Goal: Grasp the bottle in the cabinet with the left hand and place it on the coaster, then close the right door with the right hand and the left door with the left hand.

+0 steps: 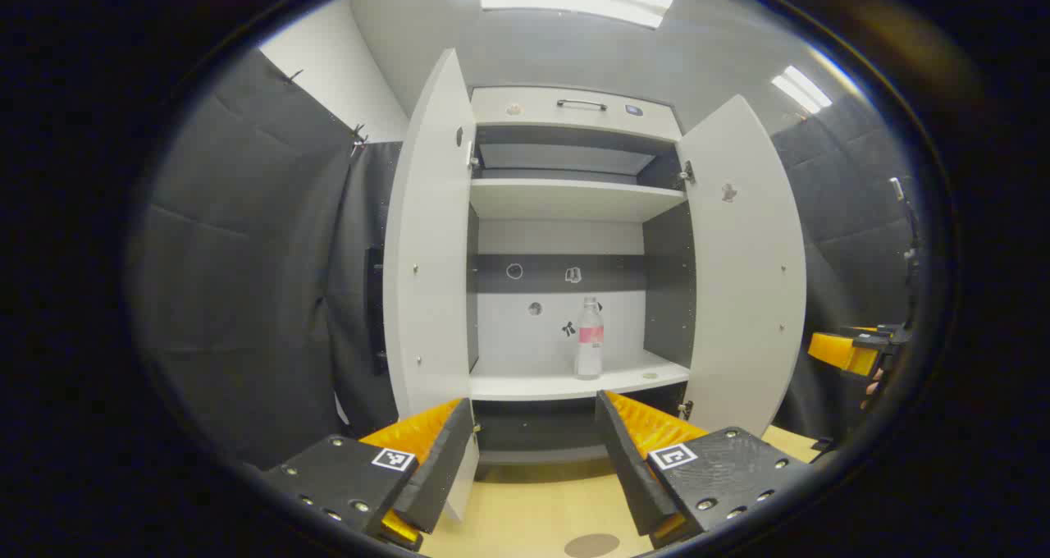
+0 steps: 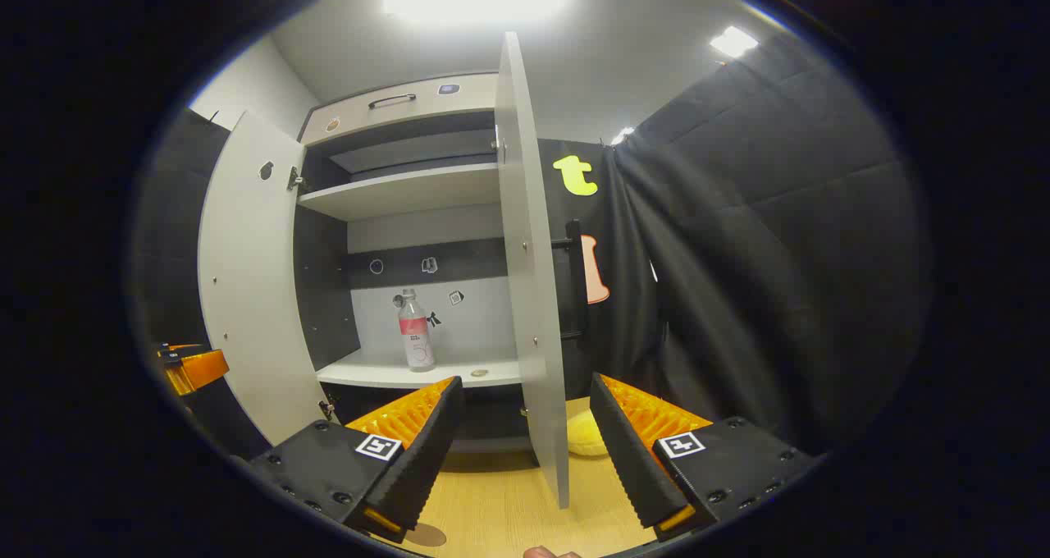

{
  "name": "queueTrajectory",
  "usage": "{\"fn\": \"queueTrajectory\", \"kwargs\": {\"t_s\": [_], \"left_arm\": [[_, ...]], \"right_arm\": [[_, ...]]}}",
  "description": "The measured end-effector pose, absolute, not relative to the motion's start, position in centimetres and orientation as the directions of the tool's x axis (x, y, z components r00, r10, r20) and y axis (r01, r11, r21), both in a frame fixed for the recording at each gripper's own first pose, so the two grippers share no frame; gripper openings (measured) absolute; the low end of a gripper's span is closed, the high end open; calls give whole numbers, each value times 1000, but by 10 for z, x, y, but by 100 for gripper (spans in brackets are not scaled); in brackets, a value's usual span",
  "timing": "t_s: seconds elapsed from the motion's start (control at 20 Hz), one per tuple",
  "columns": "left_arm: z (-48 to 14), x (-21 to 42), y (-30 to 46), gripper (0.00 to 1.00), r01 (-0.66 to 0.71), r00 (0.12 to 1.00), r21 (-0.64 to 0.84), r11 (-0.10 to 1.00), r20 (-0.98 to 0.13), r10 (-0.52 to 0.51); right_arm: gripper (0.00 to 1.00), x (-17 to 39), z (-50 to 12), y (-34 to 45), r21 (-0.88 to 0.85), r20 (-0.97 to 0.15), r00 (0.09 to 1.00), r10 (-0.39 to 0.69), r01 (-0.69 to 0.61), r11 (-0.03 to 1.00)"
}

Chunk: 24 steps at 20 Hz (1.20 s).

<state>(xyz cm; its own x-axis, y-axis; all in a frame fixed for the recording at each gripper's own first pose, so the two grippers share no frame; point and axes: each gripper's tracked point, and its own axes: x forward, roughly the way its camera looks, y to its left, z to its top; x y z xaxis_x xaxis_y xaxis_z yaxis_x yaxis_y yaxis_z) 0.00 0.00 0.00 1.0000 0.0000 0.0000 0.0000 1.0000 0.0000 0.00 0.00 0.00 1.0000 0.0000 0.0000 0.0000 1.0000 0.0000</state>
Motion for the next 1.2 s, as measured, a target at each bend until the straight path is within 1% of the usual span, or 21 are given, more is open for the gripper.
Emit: {"fn": "queueTrajectory", "kwargs": {"t_s": [0.05,0.1,0.5,0.7,0.95,1.2], "left_arm": [[0,-3,0,81,0,1000,7,1000,2,0],[0,-4,0,87,2,1000,12,1000,2,-2],[-3,-17,-6,87,-3,1000,22,1000,-5,3],[-4,-18,-8,87,3,1000,54,999,-6,-3],[-11,-13,-17,87,25,1000,39,999,-16,-25],[-11,0,-24,87,57,998,27,998,-13,-56]], "right_arm": [[98,0,1,0,-3,2,1000,0,0,1000],[98,0,2,1,-6,4,1000,2,-2,1000],[98,-3,1,8,-4,-8,999,31,-31,999],[98,-4,2,6,-9,-1,1000,27,-27,1000],[98,-9,4,-5,-12,3,1000,-7,7,1000],[98,-16,12,-27,-24,9,997,-75,75,997]]}}
